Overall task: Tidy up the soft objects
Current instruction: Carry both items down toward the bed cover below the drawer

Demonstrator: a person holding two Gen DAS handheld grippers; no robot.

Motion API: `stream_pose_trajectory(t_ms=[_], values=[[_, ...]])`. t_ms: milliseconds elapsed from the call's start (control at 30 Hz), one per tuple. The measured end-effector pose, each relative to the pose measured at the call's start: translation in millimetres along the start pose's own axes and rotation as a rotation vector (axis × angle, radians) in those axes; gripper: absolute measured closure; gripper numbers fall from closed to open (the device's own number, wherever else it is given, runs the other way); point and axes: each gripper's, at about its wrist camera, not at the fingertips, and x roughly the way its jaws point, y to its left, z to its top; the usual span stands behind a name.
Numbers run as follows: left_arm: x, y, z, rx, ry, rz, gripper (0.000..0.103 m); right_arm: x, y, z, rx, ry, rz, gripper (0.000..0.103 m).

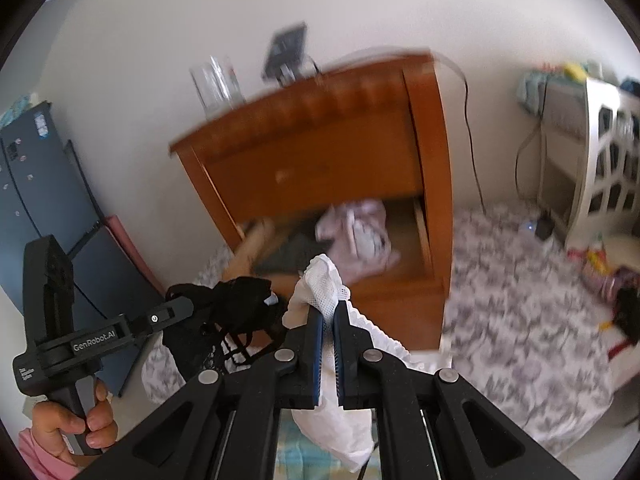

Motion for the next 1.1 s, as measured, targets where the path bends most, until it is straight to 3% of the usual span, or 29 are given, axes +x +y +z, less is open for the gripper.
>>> stream_pose_trajectory(t_ms=[200,1100], values=[[35,18,-19,-0.037,0.098,0.024,0.086,29,-14,-19,0.029,0.090,-0.021,0.098],[113,64,-57,-0.117,0.322,0.121,0.086,106,-48,-56,0.103,0.321,-0.069,0.096]])
